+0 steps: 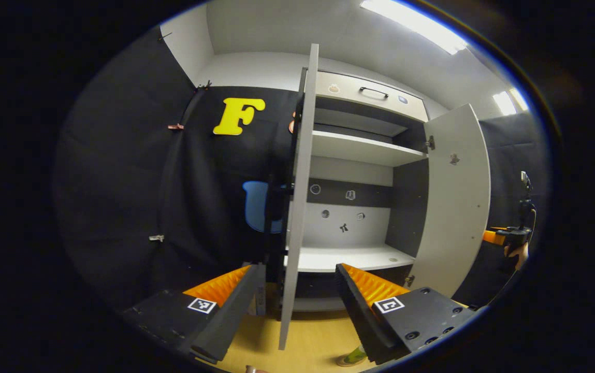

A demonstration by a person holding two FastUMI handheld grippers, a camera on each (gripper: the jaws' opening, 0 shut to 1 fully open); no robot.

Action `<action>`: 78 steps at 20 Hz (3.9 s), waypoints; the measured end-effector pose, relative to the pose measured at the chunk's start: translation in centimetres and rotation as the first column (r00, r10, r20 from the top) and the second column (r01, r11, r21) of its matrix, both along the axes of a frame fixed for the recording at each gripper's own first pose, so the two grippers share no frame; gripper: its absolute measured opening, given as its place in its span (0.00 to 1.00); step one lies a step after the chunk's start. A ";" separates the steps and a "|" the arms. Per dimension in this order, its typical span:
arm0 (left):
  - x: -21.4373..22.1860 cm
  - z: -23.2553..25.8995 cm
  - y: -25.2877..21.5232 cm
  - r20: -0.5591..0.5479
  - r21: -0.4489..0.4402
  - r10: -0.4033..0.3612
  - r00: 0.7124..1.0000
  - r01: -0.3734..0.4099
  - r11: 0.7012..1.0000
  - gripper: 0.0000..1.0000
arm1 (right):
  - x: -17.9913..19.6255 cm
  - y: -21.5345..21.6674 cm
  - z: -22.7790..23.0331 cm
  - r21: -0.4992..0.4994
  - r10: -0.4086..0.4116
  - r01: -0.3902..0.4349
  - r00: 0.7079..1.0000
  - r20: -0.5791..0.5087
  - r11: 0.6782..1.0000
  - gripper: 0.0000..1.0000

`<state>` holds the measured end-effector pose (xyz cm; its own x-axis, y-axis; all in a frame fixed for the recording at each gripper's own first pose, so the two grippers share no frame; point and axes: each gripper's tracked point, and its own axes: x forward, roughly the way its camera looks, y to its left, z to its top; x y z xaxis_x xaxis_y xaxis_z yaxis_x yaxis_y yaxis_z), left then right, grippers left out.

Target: Grasp the bottle in the cabinet with the left hand and place it on the coaster, then close the right door with the right hand and the left door with the left hand.

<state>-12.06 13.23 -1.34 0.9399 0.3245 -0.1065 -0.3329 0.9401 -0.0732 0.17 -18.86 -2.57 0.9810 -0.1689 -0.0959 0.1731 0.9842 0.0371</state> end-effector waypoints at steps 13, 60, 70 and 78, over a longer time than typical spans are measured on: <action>-1.2 0.2 5.7 -0.027 0.045 0.082 0.996 -0.080 0.996 0.94 | 0.0 2.7 -0.3 0.037 -0.031 0.032 0.999 -0.011 0.999 0.98; 6.5 0.4 3.6 0.031 -0.012 -0.246 0.969 0.246 0.969 0.87 | 1.8 14.8 -0.6 0.085 0.118 -0.116 0.993 -0.028 0.990 0.98; 12.0 0.4 -3.6 0.067 -0.031 -0.382 0.922 0.384 0.923 0.88 | 2.2 12.0 -0.7 0.085 0.102 -0.100 0.995 -0.022 0.991 0.98; 16.1 0.2 -9.9 0.046 0.036 -0.504 0.863 0.502 0.864 0.95 | 2.0 9.9 -0.7 0.088 0.081 -0.080 0.997 -0.014 0.993 0.98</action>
<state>4.03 3.28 -1.17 0.9801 -0.1921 -0.0509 0.1893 0.9804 -0.0545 2.16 -8.97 -3.23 0.9891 -0.0795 -0.1238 0.0947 0.9881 0.1214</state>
